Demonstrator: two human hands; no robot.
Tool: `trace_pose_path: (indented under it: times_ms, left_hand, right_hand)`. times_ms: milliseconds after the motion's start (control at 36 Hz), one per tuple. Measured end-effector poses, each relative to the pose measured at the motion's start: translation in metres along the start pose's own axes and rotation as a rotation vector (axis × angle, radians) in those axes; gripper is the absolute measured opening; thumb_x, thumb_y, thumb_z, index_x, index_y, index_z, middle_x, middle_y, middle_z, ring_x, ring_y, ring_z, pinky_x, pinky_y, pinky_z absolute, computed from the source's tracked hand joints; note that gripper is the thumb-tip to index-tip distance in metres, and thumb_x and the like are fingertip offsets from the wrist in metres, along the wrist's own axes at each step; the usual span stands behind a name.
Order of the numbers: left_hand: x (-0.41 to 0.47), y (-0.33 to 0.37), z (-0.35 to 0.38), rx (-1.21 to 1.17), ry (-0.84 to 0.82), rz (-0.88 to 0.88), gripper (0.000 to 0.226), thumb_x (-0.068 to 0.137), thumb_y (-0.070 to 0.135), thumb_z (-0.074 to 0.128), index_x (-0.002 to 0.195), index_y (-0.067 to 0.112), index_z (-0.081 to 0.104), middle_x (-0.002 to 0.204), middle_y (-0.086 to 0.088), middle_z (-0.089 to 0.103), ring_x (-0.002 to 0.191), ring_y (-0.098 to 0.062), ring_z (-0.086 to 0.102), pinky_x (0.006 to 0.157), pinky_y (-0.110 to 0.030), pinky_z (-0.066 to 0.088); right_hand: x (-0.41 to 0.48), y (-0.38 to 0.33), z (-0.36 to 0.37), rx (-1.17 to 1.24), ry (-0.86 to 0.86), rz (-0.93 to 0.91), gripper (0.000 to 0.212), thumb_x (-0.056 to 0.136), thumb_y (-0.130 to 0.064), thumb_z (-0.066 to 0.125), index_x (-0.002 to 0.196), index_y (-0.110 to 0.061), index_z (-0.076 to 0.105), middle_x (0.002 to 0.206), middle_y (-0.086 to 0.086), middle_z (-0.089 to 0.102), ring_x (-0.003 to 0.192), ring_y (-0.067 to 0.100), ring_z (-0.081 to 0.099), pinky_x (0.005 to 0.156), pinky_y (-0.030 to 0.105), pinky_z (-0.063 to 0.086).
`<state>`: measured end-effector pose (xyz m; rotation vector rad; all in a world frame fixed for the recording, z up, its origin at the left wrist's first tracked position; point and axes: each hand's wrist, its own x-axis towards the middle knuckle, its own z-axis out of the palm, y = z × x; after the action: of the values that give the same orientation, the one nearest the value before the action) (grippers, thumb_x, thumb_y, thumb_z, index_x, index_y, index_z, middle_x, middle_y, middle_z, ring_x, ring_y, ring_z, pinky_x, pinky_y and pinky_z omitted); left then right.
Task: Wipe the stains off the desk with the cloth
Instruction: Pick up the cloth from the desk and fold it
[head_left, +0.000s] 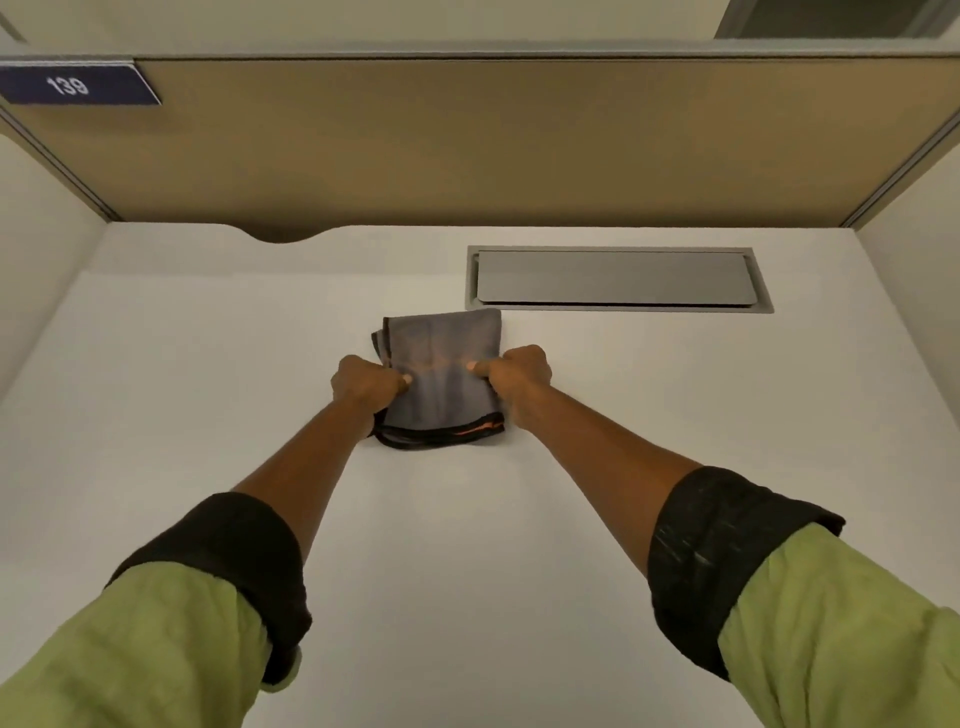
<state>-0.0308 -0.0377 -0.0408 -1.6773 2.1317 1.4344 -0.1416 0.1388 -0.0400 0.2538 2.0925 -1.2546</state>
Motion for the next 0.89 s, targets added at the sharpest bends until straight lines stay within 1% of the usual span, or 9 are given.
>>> trace_pose_path:
  times_ms: [56,194,333,417,500,639,694,806,889]
  left_hand:
    - [0.0,-0.002,-0.005,-0.112,-0.06,-0.035,0.036,0.083,0.019,0.097,0.107,0.001,0.077,0.108,-0.013,0.077,0.1,-0.035,0.074,0.067,-0.034,0.058]
    - [-0.011,-0.004,-0.015,-0.321,-0.104,-0.066,0.022,0.086,0.009,0.092,0.102,0.004,0.078,0.111,-0.013,0.077,0.106,-0.037,0.073,0.07,-0.038,0.059]
    - [-0.032,-0.003,-0.015,-0.403,-0.173,0.017,0.032,0.087,0.005,0.09,0.116,-0.001,0.078,0.123,-0.012,0.078,0.117,-0.031,0.07,0.104,-0.043,0.058]
    - [-0.056,-0.003,-0.009,-0.369,-0.239,0.12,0.016,0.088,0.004,0.089,0.1,0.007,0.079,0.104,-0.003,0.082,0.104,-0.023,0.074,0.095,-0.032,0.06]
    - [-0.084,-0.002,0.002,-0.372,-0.283,0.219,0.019,0.086,0.004,0.091,0.101,0.009,0.081,0.094,0.002,0.085,0.097,-0.019,0.078,0.072,-0.02,0.062]
    - [-0.132,0.002,0.023,-0.305,-0.315,0.305,0.056,0.081,0.012,0.097,0.128,0.017,0.067,0.1,0.001,0.086,0.1,-0.019,0.08,0.059,-0.015,0.058]
    - [-0.151,0.002,0.033,-0.25,-0.319,0.373,0.072,0.08,0.013,0.098,0.139,0.025,0.059,0.108,-0.003,0.082,0.105,-0.018,0.076,0.056,-0.017,0.059]
    - [-0.187,0.001,0.058,-0.028,-0.379,0.585,0.073,0.078,0.011,0.099,0.139,0.034,0.065,0.118,0.002,0.078,0.117,-0.017,0.07,0.094,-0.037,0.063]
    - [-0.215,0.0,0.081,0.129,-0.411,0.712,0.064,0.077,0.011,0.099,0.13,0.034,0.071,0.121,0.012,0.075,0.115,-0.009,0.069,0.093,-0.018,0.053]
  right_hand:
    - [0.0,0.002,-0.006,0.028,-0.029,0.002,0.046,0.076,-0.021,0.094,0.111,-0.003,0.071,0.106,0.01,0.074,0.092,0.027,0.072,0.077,0.037,0.064]
    - [-0.01,0.004,-0.032,0.136,-0.09,0.014,0.022,0.075,-0.013,0.089,0.087,-0.006,0.073,0.084,0.006,0.072,0.073,0.021,0.064,0.065,0.031,0.054]
    - [-0.032,0.02,-0.067,0.268,-0.138,-0.086,0.021,0.087,-0.01,0.083,0.106,-0.004,0.076,0.108,0.008,0.08,0.107,0.03,0.076,0.096,0.04,0.063]
    - [-0.054,0.04,-0.09,0.254,-0.063,-0.174,0.019,0.091,-0.011,0.08,0.109,-0.008,0.075,0.11,0.006,0.079,0.11,0.028,0.074,0.09,0.033,0.062]
    - [-0.081,0.063,-0.111,0.194,0.045,-0.237,0.04,0.086,-0.012,0.085,0.123,-0.013,0.068,0.114,0.003,0.078,0.108,0.023,0.074,0.084,0.027,0.057]
    - [-0.124,0.107,-0.152,0.069,0.153,-0.307,0.094,0.078,-0.017,0.093,0.151,-0.031,0.036,0.105,0.001,0.071,0.1,0.013,0.068,0.081,0.019,0.048]
    - [-0.139,0.126,-0.169,0.029,0.165,-0.324,0.095,0.074,-0.017,0.096,0.151,-0.032,0.042,0.108,-0.002,0.068,0.1,0.016,0.067,0.081,0.016,0.049]
    - [-0.171,0.166,-0.2,-0.061,0.2,-0.325,0.079,0.075,-0.02,0.096,0.143,-0.028,0.058,0.12,-0.006,0.066,0.107,0.017,0.065,0.081,0.013,0.047]
    - [-0.195,0.197,-0.222,-0.164,0.288,-0.364,0.06,0.078,-0.023,0.093,0.131,-0.024,0.065,0.117,-0.008,0.066,0.11,0.015,0.062,0.084,0.012,0.044]
